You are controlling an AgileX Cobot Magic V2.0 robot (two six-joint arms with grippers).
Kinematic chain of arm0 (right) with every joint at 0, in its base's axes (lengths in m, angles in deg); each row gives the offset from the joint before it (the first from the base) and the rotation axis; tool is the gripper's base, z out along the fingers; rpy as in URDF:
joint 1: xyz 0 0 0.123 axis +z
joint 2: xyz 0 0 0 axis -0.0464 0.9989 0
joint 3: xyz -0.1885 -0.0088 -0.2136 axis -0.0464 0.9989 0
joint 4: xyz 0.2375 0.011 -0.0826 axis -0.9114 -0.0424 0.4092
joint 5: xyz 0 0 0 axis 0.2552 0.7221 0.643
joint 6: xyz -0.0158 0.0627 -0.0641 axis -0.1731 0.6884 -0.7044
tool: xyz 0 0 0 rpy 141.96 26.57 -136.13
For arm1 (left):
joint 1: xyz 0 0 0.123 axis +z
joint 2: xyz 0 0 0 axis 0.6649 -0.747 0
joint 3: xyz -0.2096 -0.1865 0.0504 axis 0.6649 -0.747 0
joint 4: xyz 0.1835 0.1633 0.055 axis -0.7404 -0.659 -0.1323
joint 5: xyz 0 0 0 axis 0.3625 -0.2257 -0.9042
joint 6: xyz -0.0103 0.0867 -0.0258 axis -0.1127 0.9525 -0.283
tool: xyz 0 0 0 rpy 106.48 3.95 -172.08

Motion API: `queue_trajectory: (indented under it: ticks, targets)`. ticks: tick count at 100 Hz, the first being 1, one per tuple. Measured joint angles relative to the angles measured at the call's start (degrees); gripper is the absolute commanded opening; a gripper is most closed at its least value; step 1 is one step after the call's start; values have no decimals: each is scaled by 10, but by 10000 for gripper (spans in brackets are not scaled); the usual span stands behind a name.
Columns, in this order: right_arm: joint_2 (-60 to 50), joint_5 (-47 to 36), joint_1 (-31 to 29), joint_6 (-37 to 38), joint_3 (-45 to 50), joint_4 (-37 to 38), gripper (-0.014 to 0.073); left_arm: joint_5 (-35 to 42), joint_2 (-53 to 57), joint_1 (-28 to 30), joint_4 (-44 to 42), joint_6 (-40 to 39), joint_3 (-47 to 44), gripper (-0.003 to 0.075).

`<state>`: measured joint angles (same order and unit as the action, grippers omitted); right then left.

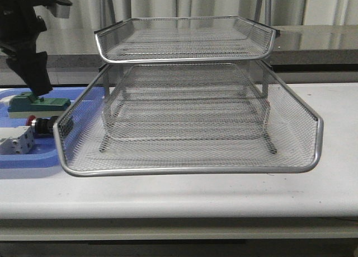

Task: Place button on rack with both arms
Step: 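Lower the left gripper onto the red push button in the blue tray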

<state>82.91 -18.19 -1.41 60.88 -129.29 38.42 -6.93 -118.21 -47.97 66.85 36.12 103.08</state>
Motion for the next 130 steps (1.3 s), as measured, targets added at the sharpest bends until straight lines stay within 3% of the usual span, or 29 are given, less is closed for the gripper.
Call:
queue_trajectory:
  ticks: [24, 119, 130]
  targets:
    - [0, 0, 0, 0, 0, 0, -70, 1, -37, -6, 0, 35, 0, 619]
    - [0, 0, 0, 0, 0, 0, -70, 54, -118, -6, 0, 41, 3, 619]
    - [0, 0, 0, 0, 0, 0, -70, 54, -118, -6, 1, 41, 3, 561]
